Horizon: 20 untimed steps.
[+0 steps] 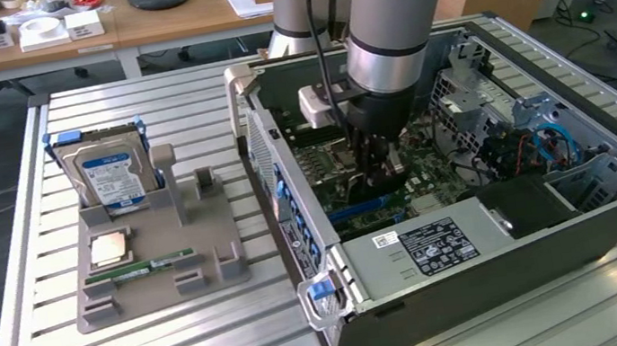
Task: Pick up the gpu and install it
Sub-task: 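Insert the gpu into the slot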
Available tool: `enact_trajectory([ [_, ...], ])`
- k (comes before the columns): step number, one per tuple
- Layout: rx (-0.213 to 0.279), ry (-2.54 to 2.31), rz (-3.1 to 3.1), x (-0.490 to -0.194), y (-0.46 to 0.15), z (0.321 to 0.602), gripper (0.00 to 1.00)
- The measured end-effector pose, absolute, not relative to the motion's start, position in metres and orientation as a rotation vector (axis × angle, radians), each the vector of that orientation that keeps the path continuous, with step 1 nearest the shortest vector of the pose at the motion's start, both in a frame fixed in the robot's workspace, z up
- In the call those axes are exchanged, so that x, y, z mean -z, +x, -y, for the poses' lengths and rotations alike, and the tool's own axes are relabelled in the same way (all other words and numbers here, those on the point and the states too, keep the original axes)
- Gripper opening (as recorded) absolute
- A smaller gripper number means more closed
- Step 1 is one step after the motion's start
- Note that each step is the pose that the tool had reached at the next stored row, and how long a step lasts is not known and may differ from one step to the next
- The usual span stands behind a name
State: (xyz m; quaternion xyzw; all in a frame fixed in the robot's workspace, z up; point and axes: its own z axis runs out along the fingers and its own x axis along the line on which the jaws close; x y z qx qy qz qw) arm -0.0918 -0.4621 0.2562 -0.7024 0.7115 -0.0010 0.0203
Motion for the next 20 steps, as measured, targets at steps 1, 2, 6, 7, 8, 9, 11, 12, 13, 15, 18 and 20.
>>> enact_trajectory([
  [1,0.003,-2.179,-2.207,-0.2556,-0.0918,0.4622,0.26],
  [2,0.003,-2.179,-2.207,-0.255,-0.0919,0.4622,0.26],
  [6,0.003,-2.179,-2.207,-0.2525,-0.0924,0.4622,0.26],
  [7,0.004,-2.179,-2.207,-0.2524,-0.0924,0.4622,0.26],
  [8,0.003,-2.179,-2.207,-0.2524,-0.0924,0.4622,0.26],
  [9,0.003,-2.179,-2.207,-0.2521,-0.0924,0.4622,0.26],
  [11,0.003,-2.179,-2.207,-0.2509,-0.0924,0.4622,0.26],
  [12,0.003,-2.179,-2.207,-0.2503,-0.0925,0.4622,0.26],
  [13,0.003,-2.179,-2.207,-0.2496,-0.0925,0.4622,0.26],
  [15,0.003,-2.179,-2.207,-0.2491,-0.0925,0.4622,0.26],
  [18,0.003,-2.179,-2.207,-0.2488,-0.0925,0.4622,0.26],
  [20,0.003,-2.179,-2.207,-0.2489,-0.0926,0.4622,0.26],
])
